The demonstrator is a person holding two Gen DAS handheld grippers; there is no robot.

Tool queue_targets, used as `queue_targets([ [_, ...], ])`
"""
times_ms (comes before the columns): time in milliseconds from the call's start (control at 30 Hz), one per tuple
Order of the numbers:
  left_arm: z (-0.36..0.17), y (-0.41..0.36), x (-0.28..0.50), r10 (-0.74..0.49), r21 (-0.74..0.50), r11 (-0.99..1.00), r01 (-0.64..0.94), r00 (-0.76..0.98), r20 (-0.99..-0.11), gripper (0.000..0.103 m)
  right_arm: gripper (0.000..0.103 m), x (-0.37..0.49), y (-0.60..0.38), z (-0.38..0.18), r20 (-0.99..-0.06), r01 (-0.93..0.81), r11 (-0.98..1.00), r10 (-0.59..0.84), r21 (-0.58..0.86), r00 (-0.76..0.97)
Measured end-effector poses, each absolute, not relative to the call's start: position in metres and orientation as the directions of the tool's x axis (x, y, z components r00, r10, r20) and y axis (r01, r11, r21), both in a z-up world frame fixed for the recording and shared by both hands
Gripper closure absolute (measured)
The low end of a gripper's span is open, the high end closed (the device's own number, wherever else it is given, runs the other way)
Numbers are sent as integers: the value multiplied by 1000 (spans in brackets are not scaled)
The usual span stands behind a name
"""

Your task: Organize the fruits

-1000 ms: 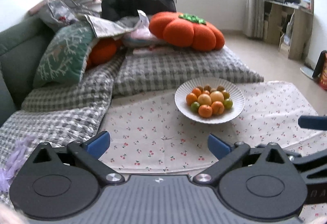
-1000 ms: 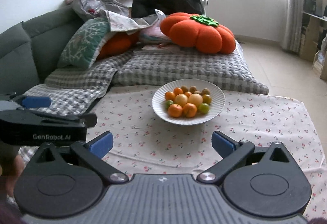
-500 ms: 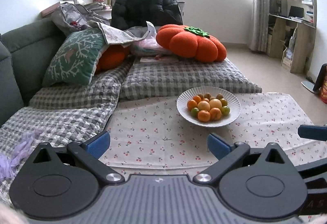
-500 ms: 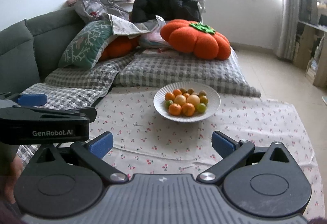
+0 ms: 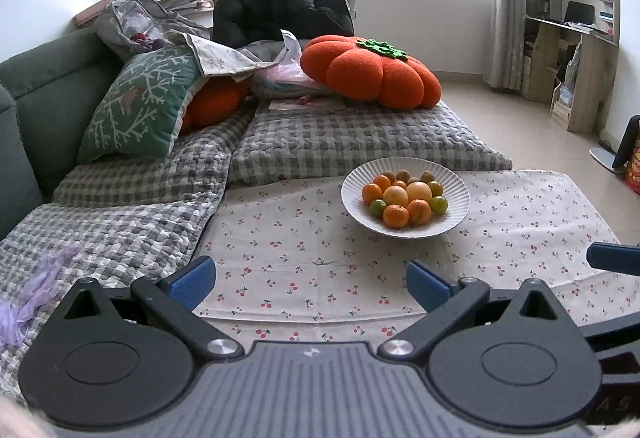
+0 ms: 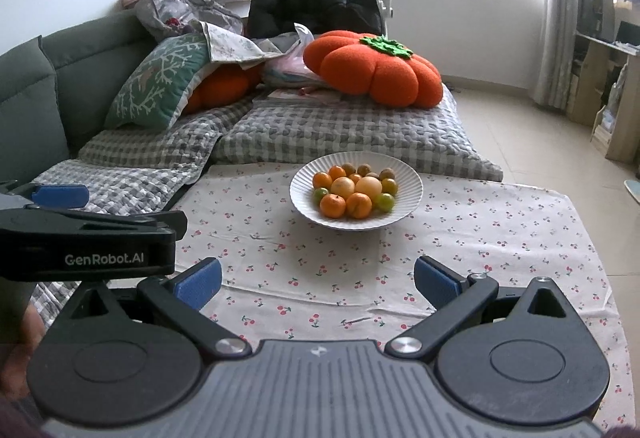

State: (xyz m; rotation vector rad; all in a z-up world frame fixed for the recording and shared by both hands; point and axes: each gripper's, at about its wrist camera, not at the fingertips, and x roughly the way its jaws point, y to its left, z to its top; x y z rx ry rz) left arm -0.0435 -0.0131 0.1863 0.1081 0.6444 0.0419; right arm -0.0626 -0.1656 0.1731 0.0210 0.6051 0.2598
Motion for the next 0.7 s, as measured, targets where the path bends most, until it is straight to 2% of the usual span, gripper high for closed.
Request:
queue_targets([
  [700, 184, -15, -44, 82, 143, 990, 4, 801, -593, 8, 0, -61, -164, 171, -569, -237, 967, 246, 92, 785],
])
